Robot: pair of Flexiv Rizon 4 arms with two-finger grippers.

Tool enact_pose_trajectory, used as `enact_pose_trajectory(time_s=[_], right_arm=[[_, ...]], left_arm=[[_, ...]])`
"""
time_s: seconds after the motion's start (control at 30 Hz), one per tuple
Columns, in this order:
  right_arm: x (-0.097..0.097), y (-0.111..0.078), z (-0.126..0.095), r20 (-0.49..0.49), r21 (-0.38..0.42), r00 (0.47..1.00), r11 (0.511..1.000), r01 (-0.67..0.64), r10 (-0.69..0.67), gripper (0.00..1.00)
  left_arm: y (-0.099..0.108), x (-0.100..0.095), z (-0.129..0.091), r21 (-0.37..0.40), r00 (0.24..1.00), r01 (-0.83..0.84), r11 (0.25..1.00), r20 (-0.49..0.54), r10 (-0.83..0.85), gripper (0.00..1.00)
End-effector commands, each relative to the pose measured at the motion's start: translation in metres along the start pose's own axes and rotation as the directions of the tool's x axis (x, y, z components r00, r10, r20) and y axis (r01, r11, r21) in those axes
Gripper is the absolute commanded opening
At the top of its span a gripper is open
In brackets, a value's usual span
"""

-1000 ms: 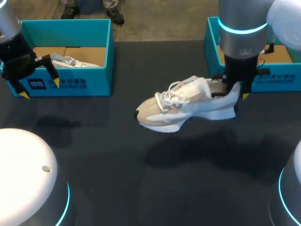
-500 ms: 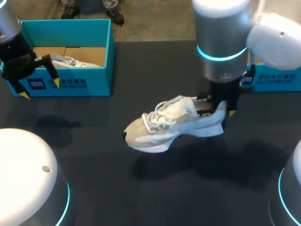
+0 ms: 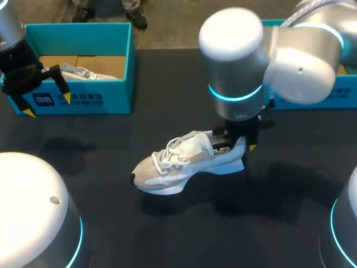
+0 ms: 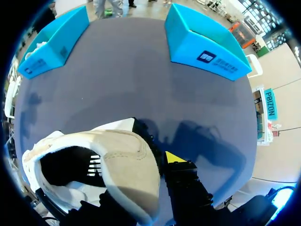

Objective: Take the shoe out of the shoebox, open the shoe tongue, remove and reinsert the insole, then place the shoe into the shoebox

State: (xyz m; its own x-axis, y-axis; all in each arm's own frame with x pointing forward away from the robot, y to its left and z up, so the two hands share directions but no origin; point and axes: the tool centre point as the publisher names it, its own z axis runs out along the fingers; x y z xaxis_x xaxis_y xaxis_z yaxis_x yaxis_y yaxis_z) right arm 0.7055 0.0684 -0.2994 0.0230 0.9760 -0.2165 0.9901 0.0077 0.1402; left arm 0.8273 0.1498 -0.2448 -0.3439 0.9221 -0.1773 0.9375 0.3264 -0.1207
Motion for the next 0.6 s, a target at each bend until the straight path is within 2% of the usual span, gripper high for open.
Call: enact_pose_trajectory(time_s=[0.03, 0.3, 0.6], right_arm=[[0.024, 0.001, 0.027, -0.003, 0.016, 1.000, 1.000, 0.012, -0.012, 0.00], [0.041, 0.005, 0.050, -0.011, -0.002, 1.000, 1.000, -0.010, 0.010, 0.00], [0.046, 0.006, 0.073, -0.019, -0.023, 0.998, 0.998, -0.062, 0.062, 0.00]], left_arm=[[-0.001, 0.000, 0.000, -0.002, 1.000, -0.001, 1.000, -0.001, 0.001, 1.00], [-0.001, 0.000, 0.000, -0.002, 1.000, -0.001, 1.000, -0.001, 0.001, 1.00], [-0.001, 0.000, 0.000, -0.002, 1.000, -0.001, 1.000, -0.001, 0.001, 1.00]])
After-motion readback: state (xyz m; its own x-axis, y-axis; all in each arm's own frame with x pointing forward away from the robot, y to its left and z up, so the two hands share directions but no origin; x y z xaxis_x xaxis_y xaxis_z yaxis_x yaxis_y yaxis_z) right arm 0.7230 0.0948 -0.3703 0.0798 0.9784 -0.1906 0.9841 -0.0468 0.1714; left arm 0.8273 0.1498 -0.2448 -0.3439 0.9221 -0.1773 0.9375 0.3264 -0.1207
